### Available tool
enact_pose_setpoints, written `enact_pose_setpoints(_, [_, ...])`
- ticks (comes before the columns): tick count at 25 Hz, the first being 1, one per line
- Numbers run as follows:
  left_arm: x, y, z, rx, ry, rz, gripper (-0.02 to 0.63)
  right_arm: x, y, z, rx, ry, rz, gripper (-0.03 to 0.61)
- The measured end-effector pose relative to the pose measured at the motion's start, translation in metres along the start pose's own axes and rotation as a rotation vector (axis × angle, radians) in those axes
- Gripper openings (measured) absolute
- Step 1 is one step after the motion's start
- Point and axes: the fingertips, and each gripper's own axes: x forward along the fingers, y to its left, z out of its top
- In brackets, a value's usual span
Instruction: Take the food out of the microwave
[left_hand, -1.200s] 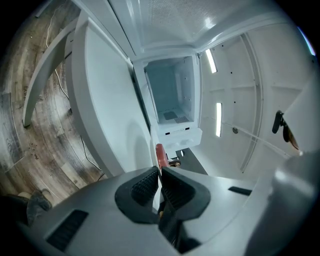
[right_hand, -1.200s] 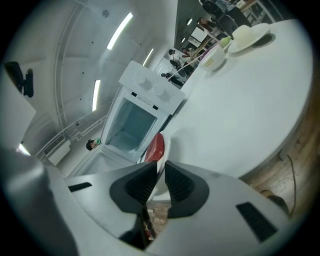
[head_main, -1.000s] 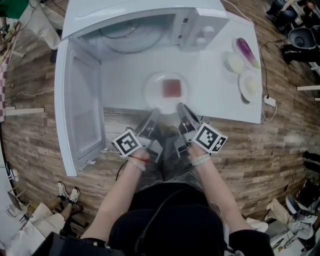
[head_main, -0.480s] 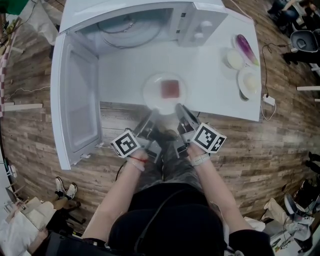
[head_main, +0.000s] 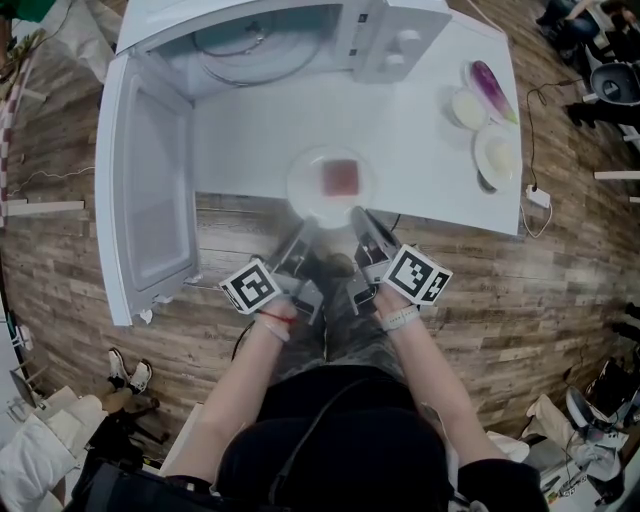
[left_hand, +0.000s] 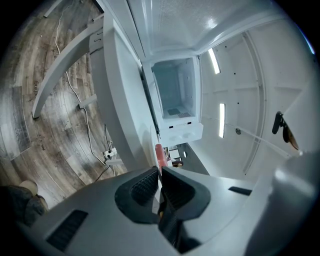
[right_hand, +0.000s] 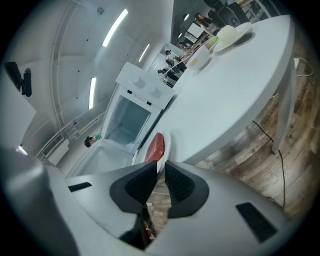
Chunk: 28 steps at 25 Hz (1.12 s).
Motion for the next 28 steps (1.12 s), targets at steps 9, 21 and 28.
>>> enact_pose_setpoints(9, [-0.003,0.006,-0.004,-0.023,-0.005,0.009,0.024,-0.001,-0.006,-0.006,0.008,0.002,-0.003,0.063])
enact_pose_setpoints(21, [0.008,0.004,0.0,-0.103,-0.03,-0.004,0.021,0.006,-0.011,-0.001,0.025,-0.008,-0.012,0.063])
enact_pose_setpoints(28, [0.013,0.003,0.006,-0.16,-0.057,-0.022,0.021,0.006,-0.008,-0.002,0.023,-0.029,-0.001,0.064])
